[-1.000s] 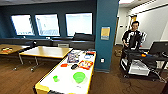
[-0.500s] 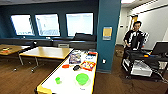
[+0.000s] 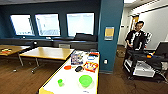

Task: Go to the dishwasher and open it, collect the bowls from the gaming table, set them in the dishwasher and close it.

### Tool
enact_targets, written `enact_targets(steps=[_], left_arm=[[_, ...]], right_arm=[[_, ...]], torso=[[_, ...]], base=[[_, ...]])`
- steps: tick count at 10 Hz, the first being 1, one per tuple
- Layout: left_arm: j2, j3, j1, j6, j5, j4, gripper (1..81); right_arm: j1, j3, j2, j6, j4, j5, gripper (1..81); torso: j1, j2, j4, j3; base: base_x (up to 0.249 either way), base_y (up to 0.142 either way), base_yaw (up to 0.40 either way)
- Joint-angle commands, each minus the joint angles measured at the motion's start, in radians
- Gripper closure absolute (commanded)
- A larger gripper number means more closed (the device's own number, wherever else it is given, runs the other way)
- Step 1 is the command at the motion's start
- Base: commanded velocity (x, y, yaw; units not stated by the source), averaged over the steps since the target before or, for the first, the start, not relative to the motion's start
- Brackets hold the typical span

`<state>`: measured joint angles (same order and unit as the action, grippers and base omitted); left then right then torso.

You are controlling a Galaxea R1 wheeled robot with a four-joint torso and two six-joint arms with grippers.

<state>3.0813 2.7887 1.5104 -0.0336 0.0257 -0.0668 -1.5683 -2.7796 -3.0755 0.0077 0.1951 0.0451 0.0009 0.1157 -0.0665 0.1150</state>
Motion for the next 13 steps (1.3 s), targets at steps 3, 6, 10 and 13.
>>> enact_targets(steps=[3,6,10,13], left_arm=[[0.002,-0.001,-0.052,-0.009,-0.052,0.002,1.0],[0.004,-0.001,-0.052,-0.009,-0.052,0.002,1.0],[0.004,-0.001,-0.052,-0.009,-0.052,0.002,1.0],[0.004,-0.001,-0.052,-0.009,-0.052,0.004,1.0]], right_arm=[[0.046,0.003,-0.002,-0.002,0.007,-0.048,1.0],[0.046,-0.001,-0.001,-0.003,0.007,-0.048,1.0],[0.046,0.0,-0.001,-0.002,0.004,-0.048,1.0],[0.046,0.0,0.001,-0.002,0.007,-0.048,1.0]], torso=[[0.0,0.0,0.0,0.0],[0.0,0.0,0.0,0.0],[0.0,0.0,0.0,0.0],[0.0,0.0,0.0,0.0]], base=[[0.08,0.106,0.0],[0.08,0.106,0.0],[0.08,0.106,0.0],[0.08,0.106,0.0]])
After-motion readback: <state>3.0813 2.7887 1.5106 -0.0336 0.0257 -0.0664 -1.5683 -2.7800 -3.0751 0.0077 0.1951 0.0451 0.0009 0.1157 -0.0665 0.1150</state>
